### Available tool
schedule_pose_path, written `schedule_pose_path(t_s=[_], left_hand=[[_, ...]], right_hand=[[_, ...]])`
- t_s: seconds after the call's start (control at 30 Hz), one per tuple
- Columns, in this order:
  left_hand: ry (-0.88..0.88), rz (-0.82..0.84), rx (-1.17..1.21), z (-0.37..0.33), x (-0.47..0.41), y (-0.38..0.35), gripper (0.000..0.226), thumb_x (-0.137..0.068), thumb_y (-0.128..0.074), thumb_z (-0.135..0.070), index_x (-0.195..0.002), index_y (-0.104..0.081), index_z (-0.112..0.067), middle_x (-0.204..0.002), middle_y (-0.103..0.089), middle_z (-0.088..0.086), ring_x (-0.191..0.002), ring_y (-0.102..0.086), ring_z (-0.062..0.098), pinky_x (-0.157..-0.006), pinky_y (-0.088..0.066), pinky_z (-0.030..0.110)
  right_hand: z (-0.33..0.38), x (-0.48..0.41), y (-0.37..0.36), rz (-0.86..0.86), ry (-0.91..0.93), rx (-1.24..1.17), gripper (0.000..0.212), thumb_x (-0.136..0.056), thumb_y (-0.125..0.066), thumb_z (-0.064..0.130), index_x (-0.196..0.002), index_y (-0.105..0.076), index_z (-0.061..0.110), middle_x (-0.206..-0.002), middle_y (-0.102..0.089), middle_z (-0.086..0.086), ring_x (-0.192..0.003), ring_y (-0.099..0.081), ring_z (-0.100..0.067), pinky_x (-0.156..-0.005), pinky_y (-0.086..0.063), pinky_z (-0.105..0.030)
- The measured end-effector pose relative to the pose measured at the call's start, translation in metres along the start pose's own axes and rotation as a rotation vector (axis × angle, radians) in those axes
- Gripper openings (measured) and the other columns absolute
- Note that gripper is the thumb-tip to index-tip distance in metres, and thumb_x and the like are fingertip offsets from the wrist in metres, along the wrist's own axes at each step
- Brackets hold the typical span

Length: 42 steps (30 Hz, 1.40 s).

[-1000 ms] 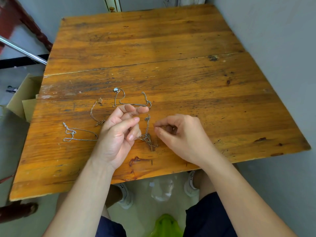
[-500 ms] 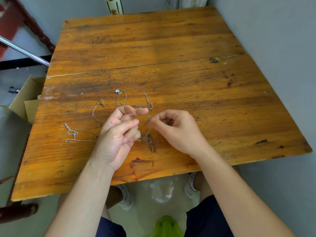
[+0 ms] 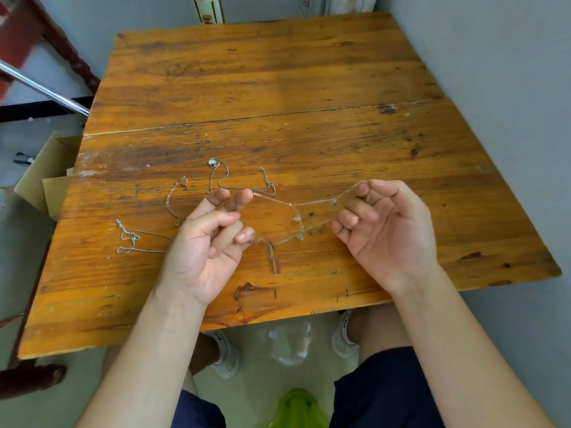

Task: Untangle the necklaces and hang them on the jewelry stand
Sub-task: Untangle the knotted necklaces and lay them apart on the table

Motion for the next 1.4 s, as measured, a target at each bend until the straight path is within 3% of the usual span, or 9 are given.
schedule_pose_path(t_s=[0.13,0.3,0.4,0.57,0.73,0.87,1.0,1.17,1.4], left_hand=[[0.028,-0.035,0.020,-0.004,-0.001,0.009,0.030,-0.077,-0.040,0.005,-0.091,-0.051,-0.019,-0.111,-0.069,0.000,-0.033,-0.022,0.005,-0.036,-0.017,0.016],[-0.035,-0.096,-0.004,-0.011,-0.001,0.016,0.036,-0.088,-0.029,0.008,-0.091,-0.052,-0.019,-0.124,-0.067,0.001,-0.033,-0.023,0.005,-0.035,-0.015,0.016],[-0.075,-0.130,-0.029,-0.013,0.001,0.018,0.038,-0.089,-0.029,0.009,-0.093,-0.053,-0.020,-0.124,-0.067,0.001,-0.034,-0.023,0.005,-0.036,-0.015,0.016],[-0.108,-0.162,-0.035,-0.010,0.003,0.016,0.040,-0.088,-0.029,0.010,-0.092,-0.054,-0.021,-0.118,-0.069,0.000,-0.035,-0.023,0.005,-0.035,-0.015,0.017],[-0.103,-0.116,-0.098,-0.003,0.009,0.009,0.037,-0.087,-0.034,0.009,-0.096,-0.055,-0.020,-0.107,-0.068,0.000,-0.039,-0.022,0.004,-0.038,-0.015,0.018],[-0.148,-0.164,-0.181,-0.006,0.014,0.014,0.031,-0.092,-0.044,0.008,-0.098,-0.057,-0.020,-0.100,-0.068,-0.002,-0.042,-0.028,0.003,-0.036,-0.017,0.016],[-0.276,-0.401,-0.470,-0.019,0.027,0.031,0.027,-0.090,-0.055,0.008,-0.098,-0.059,-0.018,-0.101,-0.073,0.005,-0.044,-0.039,0.002,-0.037,-0.022,0.017],[-0.356,-0.575,-0.696,-0.025,0.040,0.041,0.023,-0.083,-0.073,-0.009,-0.103,-0.064,-0.016,-0.102,-0.071,0.007,-0.068,-0.057,0.006,-0.058,-0.040,0.019],[-0.440,-0.595,-0.948,-0.024,0.051,0.031,0.024,-0.080,-0.076,-0.040,-0.093,-0.064,-0.024,-0.076,-0.067,0.003,-0.067,-0.062,0.015,-0.065,-0.050,0.033]], right_hand=[[0.009,0.002,0.011,-0.046,0.051,0.029,0.015,-0.092,-0.053,0.029,-0.085,-0.063,0.020,-0.048,-0.025,0.011,-0.046,-0.030,-0.008,-0.069,-0.049,-0.028],[0.022,0.005,0.024,-0.164,0.089,0.145,0.018,-0.096,-0.050,0.025,-0.100,-0.067,0.022,-0.049,-0.023,0.011,-0.042,-0.018,-0.004,-0.038,-0.018,-0.019],[0.026,0.006,0.032,-0.208,0.108,0.153,0.022,-0.099,-0.048,0.025,-0.105,-0.068,0.021,-0.052,-0.025,0.010,-0.042,-0.017,-0.004,-0.036,-0.015,-0.019],[0.027,0.006,0.036,-0.236,0.122,0.140,0.018,-0.098,-0.053,0.027,-0.090,-0.068,0.024,-0.052,-0.027,0.011,-0.041,-0.018,-0.004,-0.035,-0.016,-0.018],[0.025,0.007,0.028,-0.198,0.109,0.418,0.016,-0.096,-0.060,0.029,-0.104,-0.074,0.027,-0.052,-0.031,0.011,-0.044,-0.021,-0.006,-0.037,-0.018,-0.019],[0.034,0.009,0.036,-0.294,0.183,0.434,0.018,-0.097,-0.061,0.028,-0.112,-0.071,0.027,-0.058,-0.044,0.012,-0.047,-0.028,-0.005,-0.038,-0.024,-0.017],[0.063,0.015,0.056,-0.537,0.395,0.767,0.017,-0.096,-0.063,0.037,-0.109,-0.073,0.034,-0.092,-0.067,0.016,-0.069,-0.047,0.003,-0.063,-0.038,-0.018],[0.068,0.016,0.063,-0.579,0.320,0.817,0.009,-0.091,-0.068,0.039,-0.091,-0.074,0.034,-0.084,-0.066,0.022,-0.077,-0.053,0.002,-0.080,-0.044,-0.030],[0.058,0.020,0.049,-0.515,0.306,1.074,0.047,-0.082,-0.066,0.064,-0.081,-0.071,0.017,-0.083,-0.072,0.001,-0.087,-0.063,-0.013,-0.082,-0.047,-0.035]])
Point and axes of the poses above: each hand's wrist, its own x-axis away from the middle knuckle, its own y-axis out of the back of the hand, z = x × y, the point moved 6 cm from there along -x, towards the middle knuckle
